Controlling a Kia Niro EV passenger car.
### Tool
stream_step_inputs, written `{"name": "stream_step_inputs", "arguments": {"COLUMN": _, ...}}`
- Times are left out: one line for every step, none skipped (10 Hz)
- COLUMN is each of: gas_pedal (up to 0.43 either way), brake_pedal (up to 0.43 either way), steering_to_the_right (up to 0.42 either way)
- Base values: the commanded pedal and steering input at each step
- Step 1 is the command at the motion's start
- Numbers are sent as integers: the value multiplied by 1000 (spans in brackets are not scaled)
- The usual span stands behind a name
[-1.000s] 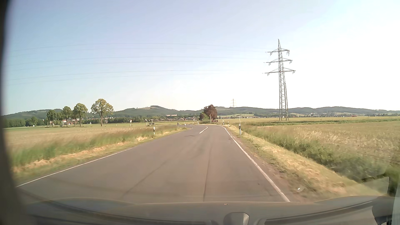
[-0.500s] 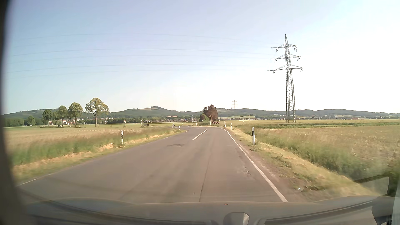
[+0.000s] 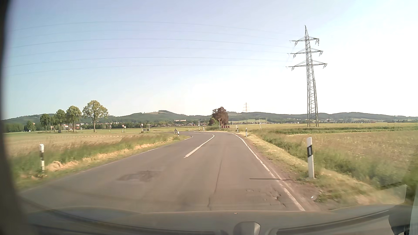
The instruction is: Follow the waypoints while adhering to traffic rules and regulations
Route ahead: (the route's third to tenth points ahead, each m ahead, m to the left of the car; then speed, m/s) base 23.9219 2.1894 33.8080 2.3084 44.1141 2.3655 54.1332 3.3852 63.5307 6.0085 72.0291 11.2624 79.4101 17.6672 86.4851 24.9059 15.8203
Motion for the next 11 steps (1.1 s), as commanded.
{"name": "stream_step_inputs", "arguments": {"gas_pedal": 0, "brake_pedal": 183, "steering_to_the_right": 2}}
{"name": "stream_step_inputs", "arguments": {"gas_pedal": 0, "brake_pedal": 189, "steering_to_the_right": 1}}
{"name": "stream_step_inputs", "arguments": {"gas_pedal": 0, "brake_pedal": 189, "steering_to_the_right": 0}}
{"name": "stream_step_inputs", "arguments": {"gas_pedal": 0, "brake_pedal": 189, "steering_to_the_right": -1}}
{"name": "stream_step_inputs", "arguments": {"gas_pedal": 0, "brake_pedal": 183, "steering_to_the_right": -2}}
{"name": "stream_step_inputs", "arguments": {"gas_pedal": 0, "brake_pedal": 183, "steering_to_the_right": -1}}
{"name": "stream_step_inputs", "arguments": {"gas_pedal": 0, "brake_pedal": 177, "steering_to_the_right": -1}}
{"name": "stream_step_inputs", "arguments": {"gas_pedal": 0, "brake_pedal": 177, "steering_to_the_right": 0}}
{"name": "stream_step_inputs", "arguments": {"gas_pedal": 0, "brake_pedal": 171, "steering_to_the_right": 1}}
{"name": "stream_step_inputs", "arguments": {"gas_pedal": 0, "brake_pedal": 159, "steering_to_the_right": 4}}
{"name": "stream_step_inputs", "arguments": {"gas_pedal": 0, "brake_pedal": 146, "steering_to_the_right": 4}}
